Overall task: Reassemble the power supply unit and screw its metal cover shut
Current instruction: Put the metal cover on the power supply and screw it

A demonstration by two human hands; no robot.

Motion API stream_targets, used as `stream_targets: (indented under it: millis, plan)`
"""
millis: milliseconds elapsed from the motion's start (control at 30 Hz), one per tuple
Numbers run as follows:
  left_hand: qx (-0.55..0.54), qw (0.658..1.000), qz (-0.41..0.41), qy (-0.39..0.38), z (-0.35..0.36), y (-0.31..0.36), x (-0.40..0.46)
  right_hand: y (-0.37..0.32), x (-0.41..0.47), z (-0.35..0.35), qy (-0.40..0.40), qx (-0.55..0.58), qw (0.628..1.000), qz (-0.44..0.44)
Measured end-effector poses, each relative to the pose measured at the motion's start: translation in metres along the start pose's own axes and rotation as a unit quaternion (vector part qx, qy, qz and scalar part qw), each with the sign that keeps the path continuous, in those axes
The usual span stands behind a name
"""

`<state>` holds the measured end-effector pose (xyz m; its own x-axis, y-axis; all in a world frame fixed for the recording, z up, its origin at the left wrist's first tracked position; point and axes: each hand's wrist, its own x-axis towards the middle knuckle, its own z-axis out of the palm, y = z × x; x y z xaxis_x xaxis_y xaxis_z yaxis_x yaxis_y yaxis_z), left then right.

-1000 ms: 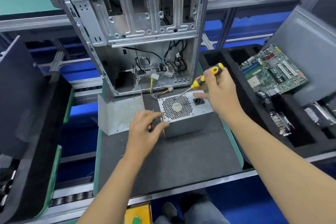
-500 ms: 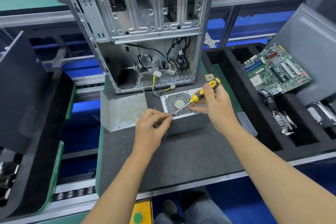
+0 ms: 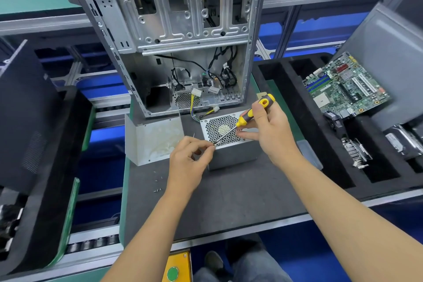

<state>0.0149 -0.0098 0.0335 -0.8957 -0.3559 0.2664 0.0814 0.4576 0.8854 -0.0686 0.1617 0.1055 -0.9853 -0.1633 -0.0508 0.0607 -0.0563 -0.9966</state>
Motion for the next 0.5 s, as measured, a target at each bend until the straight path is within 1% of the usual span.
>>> stream_targets:
  millis: [500]
  plan:
    - [0.012, 0.999, 0.031, 0.016, 0.0027, -0.0078, -0.001, -0.008, -0.0081, -0.0006, -0.028, -0.05, 0.998, -0.036]
